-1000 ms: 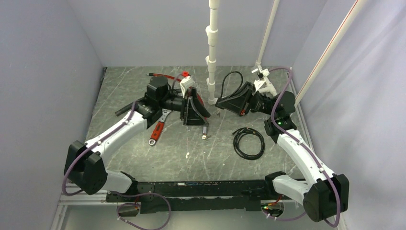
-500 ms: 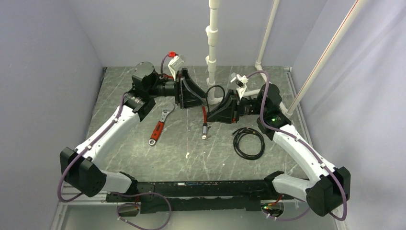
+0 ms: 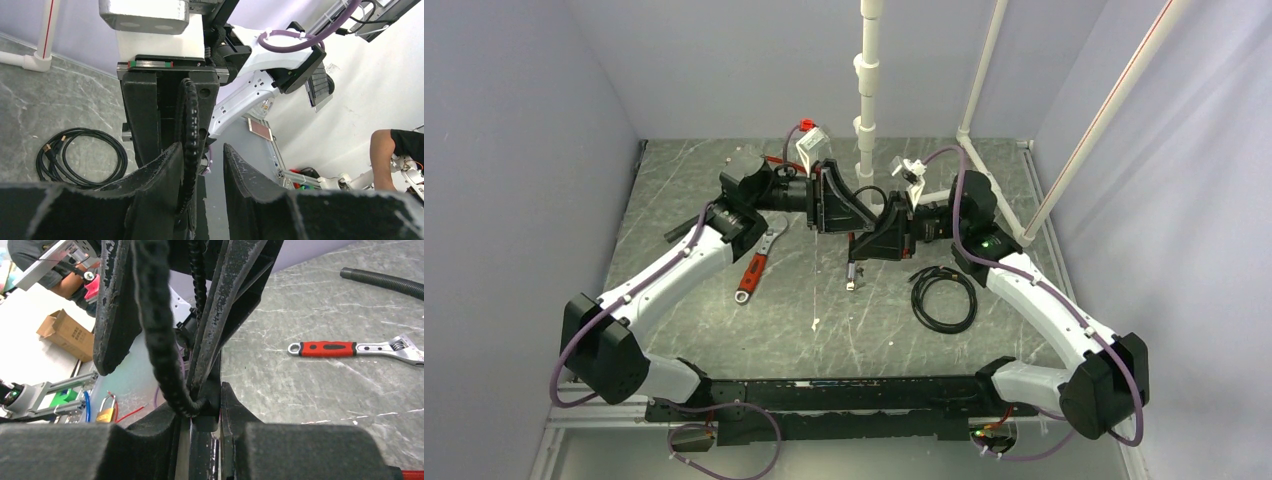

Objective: Lock with the key
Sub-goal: Lock the lock, then place the key at the center of the board, then place the lock at the center of the board, then pick up the lock from the center of the board.

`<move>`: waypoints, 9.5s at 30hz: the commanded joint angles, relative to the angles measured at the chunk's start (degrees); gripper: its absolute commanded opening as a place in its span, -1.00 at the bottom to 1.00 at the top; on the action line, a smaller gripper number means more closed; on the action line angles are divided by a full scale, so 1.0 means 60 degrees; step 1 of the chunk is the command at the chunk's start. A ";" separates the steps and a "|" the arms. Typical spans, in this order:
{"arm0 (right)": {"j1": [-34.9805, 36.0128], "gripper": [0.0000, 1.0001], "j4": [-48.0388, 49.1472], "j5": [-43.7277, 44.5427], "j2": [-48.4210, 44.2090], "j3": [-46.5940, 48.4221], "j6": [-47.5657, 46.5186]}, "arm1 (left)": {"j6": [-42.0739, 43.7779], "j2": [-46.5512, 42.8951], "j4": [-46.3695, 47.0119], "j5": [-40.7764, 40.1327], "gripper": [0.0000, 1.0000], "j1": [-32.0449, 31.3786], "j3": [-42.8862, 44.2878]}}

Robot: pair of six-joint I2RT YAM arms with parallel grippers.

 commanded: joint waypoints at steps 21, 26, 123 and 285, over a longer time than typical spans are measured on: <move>0.0201 -1.00 -0.0216 0.0077 0.0047 0.0686 -0.0567 | 0.1595 -0.0340 -0.0763 -0.0318 -0.47 -0.0314 -0.0268; 0.0181 -0.97 -0.0193 0.0027 -0.0026 0.0728 -0.0496 | 0.1252 -0.0205 -0.0847 -0.0540 -1.00 -0.0165 -0.0049; -0.2837 -1.00 -0.4245 0.4361 0.1740 -0.0208 -0.3720 | 0.3015 -0.1155 -0.2333 -0.1714 -1.00 0.1928 -0.1605; 0.2867 -1.00 -0.3125 1.3391 0.5898 0.5457 -0.1409 | 1.1697 0.0663 -1.0014 -0.1871 0.98 0.7675 0.2740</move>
